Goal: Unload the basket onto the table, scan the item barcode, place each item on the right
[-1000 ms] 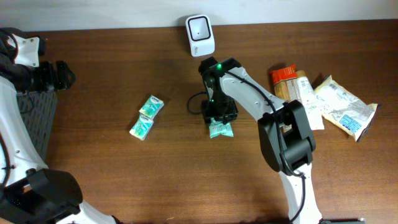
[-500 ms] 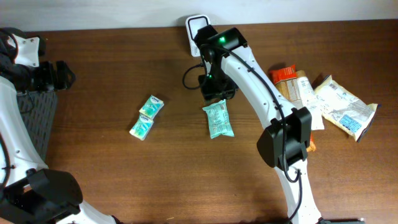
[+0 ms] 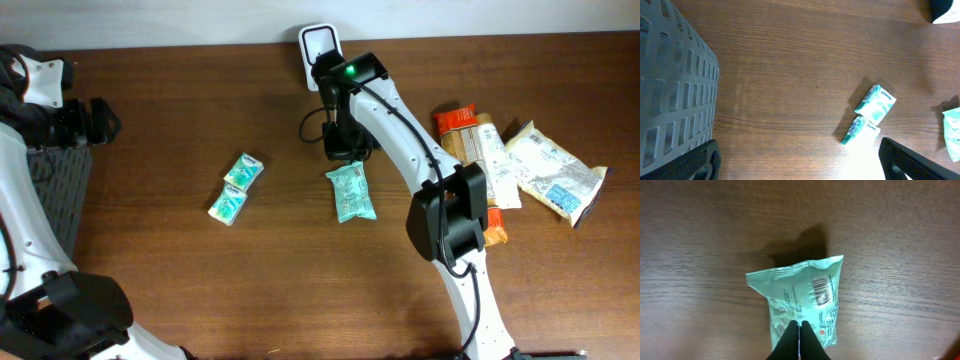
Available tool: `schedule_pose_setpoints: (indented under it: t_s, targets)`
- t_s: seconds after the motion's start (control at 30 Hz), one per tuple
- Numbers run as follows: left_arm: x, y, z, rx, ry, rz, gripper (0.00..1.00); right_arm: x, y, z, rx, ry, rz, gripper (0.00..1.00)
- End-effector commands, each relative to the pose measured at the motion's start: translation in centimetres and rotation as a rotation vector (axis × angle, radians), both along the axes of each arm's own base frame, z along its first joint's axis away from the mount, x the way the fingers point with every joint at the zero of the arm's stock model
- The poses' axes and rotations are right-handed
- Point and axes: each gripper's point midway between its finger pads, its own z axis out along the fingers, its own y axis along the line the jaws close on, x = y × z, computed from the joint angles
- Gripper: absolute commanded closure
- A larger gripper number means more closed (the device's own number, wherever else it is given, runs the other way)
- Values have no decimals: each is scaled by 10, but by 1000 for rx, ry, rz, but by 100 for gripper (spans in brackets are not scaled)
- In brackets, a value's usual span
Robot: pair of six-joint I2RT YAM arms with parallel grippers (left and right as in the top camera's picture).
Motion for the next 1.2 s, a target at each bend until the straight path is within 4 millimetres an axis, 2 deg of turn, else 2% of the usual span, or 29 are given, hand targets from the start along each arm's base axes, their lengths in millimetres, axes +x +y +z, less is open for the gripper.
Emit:
schedule_pose_setpoints:
  t_s: [0.0, 0.1, 0.23, 0.27, 0.3, 0.37, 0.4, 0.43, 0.57, 0.73, 0.83, 0.9, 0.97, 1.0, 1.07, 1.1, 1.17]
  targets:
    - [0, 1, -3, -8, 8, 10, 1, -6, -7, -19, -36, 35, -12, 96]
    - [0, 1, -3, -8, 8, 10, 1, -9, -8, -44, -41, 47, -12, 96]
    - [0, 1, -3, -8, 8, 10, 1, -24, -14, -84, -56, 92, -12, 96]
    - [0, 1, -3, -8, 8, 10, 1, -30, -15, -95, -55, 106, -13, 94]
    - [0, 1, -3, -8, 8, 10, 1, -31, -15, -98, -51, 111, -13, 87]
    - [0, 1, -3, -8, 8, 10, 1, -31, -13, -99, -39, 113, -3, 72]
    - [0, 1, -3, -8, 8, 10, 1, -31, -13, -98, -38, 111, -3, 68]
    - [0, 1, -3, -8, 8, 10, 1, -30, -13, -98, -37, 109, 0, 67]
    - [0, 1, -3, -8, 8, 10, 1, -24, 10, -89, 94, 98, 166, 63]
    - [0, 1, -3, -8, 8, 10, 1, -43, 48, -78, 327, 139, 413, 63]
    - [0, 1, -3, -8, 8, 10, 1, -57, 67, -63, 390, 158, 529, 56]
    - [0, 1, -3, -8, 8, 10, 1, -53, 75, -41, 395, 134, 548, 53]
    - [0, 1, -3, -8, 8, 10, 1, -44, 80, -12, 405, 94, 555, 52]
    - [0, 1, -3, -8, 8, 10, 1, -38, 81, 13, 412, 63, 556, 51]
    - [0, 1, -3, -8, 8, 10, 1, -30, 76, 46, 413, 15, 547, 51]
    - [0, 1, -3, -8, 8, 10, 1, -23, 66, 70, 395, -28, 533, 50]
    - [0, 1, -3, -8, 8, 10, 1, -6, 41, 95, 327, -107, 446, 47]
